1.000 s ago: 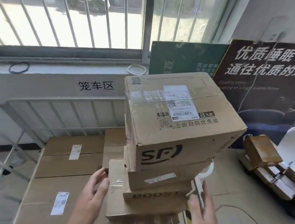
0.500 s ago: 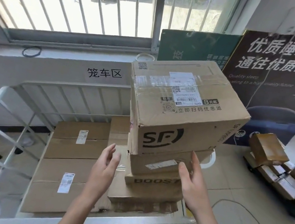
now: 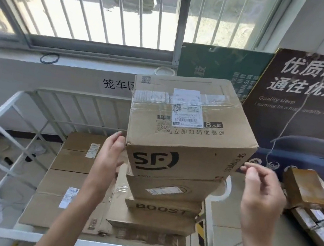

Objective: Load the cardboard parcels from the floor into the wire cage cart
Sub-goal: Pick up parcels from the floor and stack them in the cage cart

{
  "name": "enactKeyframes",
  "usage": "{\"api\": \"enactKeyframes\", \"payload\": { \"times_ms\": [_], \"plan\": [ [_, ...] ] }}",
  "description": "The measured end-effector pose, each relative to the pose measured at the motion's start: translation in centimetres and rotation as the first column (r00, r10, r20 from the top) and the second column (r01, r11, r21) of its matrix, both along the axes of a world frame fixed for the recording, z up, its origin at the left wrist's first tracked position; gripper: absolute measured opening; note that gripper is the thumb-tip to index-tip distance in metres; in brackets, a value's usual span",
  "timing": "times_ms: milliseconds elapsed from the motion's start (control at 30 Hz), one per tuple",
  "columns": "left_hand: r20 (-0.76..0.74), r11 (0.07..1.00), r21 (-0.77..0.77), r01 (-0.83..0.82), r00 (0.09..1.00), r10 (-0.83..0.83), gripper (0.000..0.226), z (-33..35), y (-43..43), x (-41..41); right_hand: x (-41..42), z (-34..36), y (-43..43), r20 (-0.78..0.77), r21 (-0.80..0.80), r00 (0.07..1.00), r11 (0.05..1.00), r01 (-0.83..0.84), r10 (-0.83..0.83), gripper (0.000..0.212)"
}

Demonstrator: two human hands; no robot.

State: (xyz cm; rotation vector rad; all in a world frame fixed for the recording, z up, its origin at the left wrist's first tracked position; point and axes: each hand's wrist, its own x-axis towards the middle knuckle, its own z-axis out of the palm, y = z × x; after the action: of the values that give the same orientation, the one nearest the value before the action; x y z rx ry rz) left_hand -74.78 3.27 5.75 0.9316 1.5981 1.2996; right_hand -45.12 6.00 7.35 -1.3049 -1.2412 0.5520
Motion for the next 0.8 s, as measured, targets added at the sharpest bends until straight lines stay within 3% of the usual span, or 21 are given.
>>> {"api": "enactKeyframes", "payload": {
  "times_ms": [67, 100, 200, 267, 433, 633, 800],
  "plan": [
    [0.008, 0.998, -0.041, 0.047, 0.999, -0.046, 0.092, 2.5, 2.1, 0.8, 1.5, 1.0, 3.6, -0.045, 0.045, 0.992, 0.992, 0.121, -0.119, 0.016],
    [0.005, 0.997, -0.059, 0.056, 0.998, -0.055, 0.092, 3.6, 3.1, 1.4, 1.8, 1.5, 5.4, -0.047, -0.011, 0.99, 0.991, 0.132, -0.132, 0.026],
    [0.003, 0.995, -0.086, 0.053, 0.999, -0.053, 0.066, 5.3, 5.2, 2.8, 1.7, 1.4, 9.6, -0.055, -0.296, 0.997, 0.953, -0.064, 0.049, 0.06],
    [-0.015, 0.997, -0.062, 0.051, 0.999, -0.052, 0.05, 5.7, 5.9, 3.3, 0.8, 1.4, 10.4, -0.061, -0.335, 0.994, 0.937, -0.104, 0.088, 0.055],
    [-0.026, 0.999, 0.014, -0.039, 0.999, 0.04, 0.043, 7.1, 4.1, 0.2, -2.2, 3.2, 7.6, -0.021, -0.263, 0.993, 0.958, -0.117, 0.116, 0.048],
    [0.05, 0.974, 0.144, -0.175, 0.984, 0.17, 0.041, 8.2, -0.8, -9.5, -12.6, 4.5, 2.4, -0.068, -0.179, 0.977, 0.961, -0.213, 0.204, 0.046],
    [0.06, 0.973, 0.13, -0.192, 0.981, 0.185, 0.038, 5.8, -5.8, -20.5, -22.8, 2.2, -2.1, -0.096, -0.284, 0.951, 0.907, -0.311, 0.296, 0.038]
  ]
}}
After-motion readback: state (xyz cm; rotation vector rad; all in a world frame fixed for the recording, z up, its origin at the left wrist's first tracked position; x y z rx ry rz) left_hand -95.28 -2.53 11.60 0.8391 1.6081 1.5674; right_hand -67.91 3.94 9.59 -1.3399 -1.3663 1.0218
